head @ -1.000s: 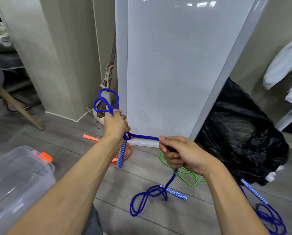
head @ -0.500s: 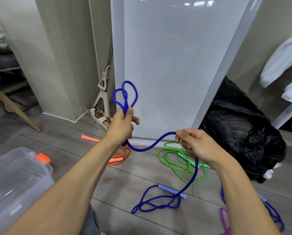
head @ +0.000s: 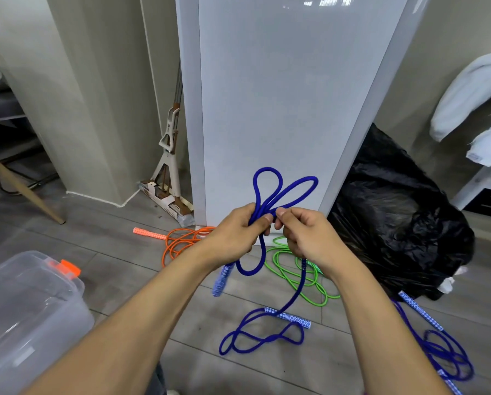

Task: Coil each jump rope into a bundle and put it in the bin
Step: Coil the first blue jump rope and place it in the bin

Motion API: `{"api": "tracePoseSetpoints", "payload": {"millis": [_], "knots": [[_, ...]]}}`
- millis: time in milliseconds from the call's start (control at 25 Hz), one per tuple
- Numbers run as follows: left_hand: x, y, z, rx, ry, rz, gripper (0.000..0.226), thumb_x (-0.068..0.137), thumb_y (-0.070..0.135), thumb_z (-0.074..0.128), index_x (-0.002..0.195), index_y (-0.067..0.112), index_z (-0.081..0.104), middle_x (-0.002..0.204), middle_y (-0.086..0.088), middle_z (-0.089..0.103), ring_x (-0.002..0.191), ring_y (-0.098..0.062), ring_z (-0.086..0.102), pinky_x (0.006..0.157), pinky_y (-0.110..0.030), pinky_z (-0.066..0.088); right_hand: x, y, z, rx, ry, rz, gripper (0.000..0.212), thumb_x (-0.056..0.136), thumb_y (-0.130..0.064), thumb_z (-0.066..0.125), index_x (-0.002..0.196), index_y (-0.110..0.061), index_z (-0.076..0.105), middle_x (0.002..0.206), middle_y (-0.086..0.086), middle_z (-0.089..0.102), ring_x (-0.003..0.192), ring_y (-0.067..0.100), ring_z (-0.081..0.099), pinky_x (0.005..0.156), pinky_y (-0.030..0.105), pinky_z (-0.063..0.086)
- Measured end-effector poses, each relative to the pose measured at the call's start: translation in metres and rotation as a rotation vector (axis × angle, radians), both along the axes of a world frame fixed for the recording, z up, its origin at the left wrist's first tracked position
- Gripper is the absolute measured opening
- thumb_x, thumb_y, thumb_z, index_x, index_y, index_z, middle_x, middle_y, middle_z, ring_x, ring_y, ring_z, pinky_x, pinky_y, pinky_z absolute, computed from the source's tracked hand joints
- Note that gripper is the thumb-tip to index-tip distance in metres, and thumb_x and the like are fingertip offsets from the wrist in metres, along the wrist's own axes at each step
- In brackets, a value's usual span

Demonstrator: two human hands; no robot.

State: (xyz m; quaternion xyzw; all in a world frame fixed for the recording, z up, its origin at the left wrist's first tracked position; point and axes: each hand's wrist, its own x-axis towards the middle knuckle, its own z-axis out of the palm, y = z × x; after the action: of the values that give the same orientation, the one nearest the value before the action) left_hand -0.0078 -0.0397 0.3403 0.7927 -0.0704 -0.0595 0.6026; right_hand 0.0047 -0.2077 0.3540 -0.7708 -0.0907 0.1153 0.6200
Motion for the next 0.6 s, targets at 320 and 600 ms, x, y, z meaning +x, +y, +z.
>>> {"api": "tracePoseSetpoints", "payload": {"millis": [320, 600], "knots": [[-0.001, 0.010, 0.007, -0.133, -0.061, 0.172, 0.019, 0.105, 0.025, 0.045, 0.101, 0.007, 0.051, 0.066, -0.002, 0.049, 0.058, -0.020, 0.061, 0.068, -0.040, 0.059, 0.001, -0.006, 0.002, -0.140, 0.012, 0.045, 0.056, 0.096, -0.048, 0.062, 0.053, -0.012, 0.056, 0.066, 0.006, 0.067, 0.071, 0.020, 0.065, 0.075, 0.026, 0.051], [-0.003, 0.003, 0.011, -0.333, 0.023, 0.141, 0.015, 0.105, 0.021, 0.043, 0.100, 0.009, 0.049, 0.060, 0.005, 0.040, 0.045, -0.012, 0.033, 0.045, -0.027, 0.038, 0.002, 0.004, -0.003, -0.020, -0.126, 0.000, 0.010, 0.097, -0.021, 0.065, 0.097, -0.012, 0.069, 0.081, 0.003, 0.072, 0.078, 0.017, 0.071, 0.082, 0.032, 0.056]]}}
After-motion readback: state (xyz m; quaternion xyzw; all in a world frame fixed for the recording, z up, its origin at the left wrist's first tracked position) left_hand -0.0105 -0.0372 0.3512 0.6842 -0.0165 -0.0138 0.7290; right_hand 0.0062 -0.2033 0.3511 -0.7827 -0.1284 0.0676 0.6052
